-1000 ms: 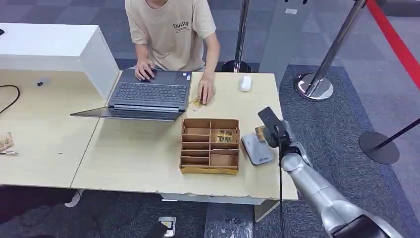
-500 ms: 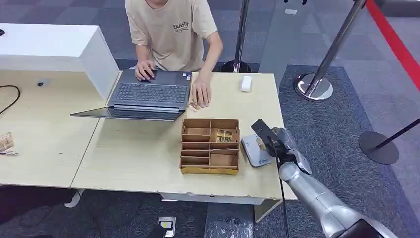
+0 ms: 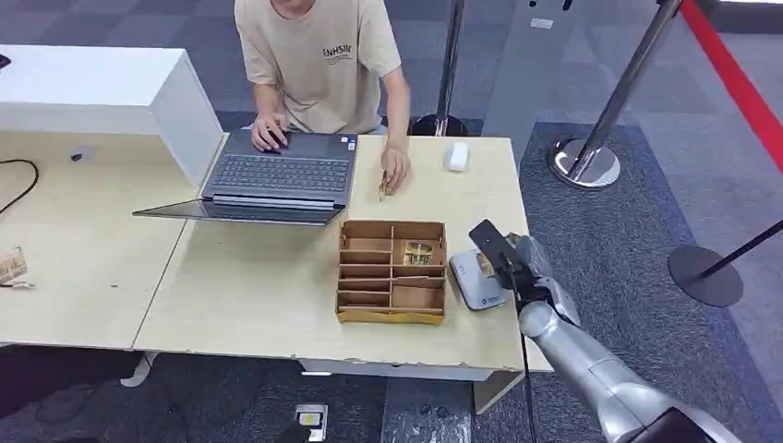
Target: Pass the card to the sensor for recognition and then transmit it.
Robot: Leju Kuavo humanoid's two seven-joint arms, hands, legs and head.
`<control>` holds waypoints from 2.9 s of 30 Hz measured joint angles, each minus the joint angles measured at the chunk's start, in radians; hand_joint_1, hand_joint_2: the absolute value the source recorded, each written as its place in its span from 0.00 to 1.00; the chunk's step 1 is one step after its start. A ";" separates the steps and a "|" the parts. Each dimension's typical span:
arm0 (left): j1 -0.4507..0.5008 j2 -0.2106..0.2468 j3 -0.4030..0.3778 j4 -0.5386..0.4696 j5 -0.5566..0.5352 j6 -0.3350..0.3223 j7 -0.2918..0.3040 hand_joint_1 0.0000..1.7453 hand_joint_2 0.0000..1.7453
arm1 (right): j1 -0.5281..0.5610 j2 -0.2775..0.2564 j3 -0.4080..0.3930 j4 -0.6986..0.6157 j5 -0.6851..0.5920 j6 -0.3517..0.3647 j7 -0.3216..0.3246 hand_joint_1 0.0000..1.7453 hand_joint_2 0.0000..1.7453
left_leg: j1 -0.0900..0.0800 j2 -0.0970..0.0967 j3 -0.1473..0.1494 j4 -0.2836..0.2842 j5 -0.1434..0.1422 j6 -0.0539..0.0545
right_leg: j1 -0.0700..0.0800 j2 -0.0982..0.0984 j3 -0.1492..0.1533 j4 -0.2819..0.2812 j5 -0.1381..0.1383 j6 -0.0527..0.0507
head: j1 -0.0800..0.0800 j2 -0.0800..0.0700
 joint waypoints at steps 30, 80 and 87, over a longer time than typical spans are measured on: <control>-0.071 -0.023 0.003 -0.001 -0.077 -0.018 0.003 0.00 1.00 | -0.392 0.111 0.146 -0.337 0.649 -0.099 0.133 1.00 1.00 | 0.000 -0.001 -0.001 0.000 0.003 -0.001 | 0.000 0.000 -0.002 0.002 0.001 -0.001 | -0.001 0.000; -0.044 -0.011 0.059 -0.001 -0.077 -0.004 -0.018 0.00 1.00 | 0.177 0.093 0.164 -0.588 0.719 -0.270 0.101 0.00 1.00 | 0.001 -0.001 -0.001 0.000 0.002 -0.001 | 0.001 0.000 -0.002 0.001 0.001 -0.001 | -0.001 0.000; -0.044 0.000 0.079 -0.001 -0.075 -0.009 -0.021 0.00 1.00 | 0.257 0.082 0.175 -0.613 0.782 -0.293 0.109 0.00 1.00 | 0.001 -0.001 -0.001 0.000 0.003 -0.001 | 0.001 0.000 -0.002 0.001 0.001 -0.002 | 0.000 0.000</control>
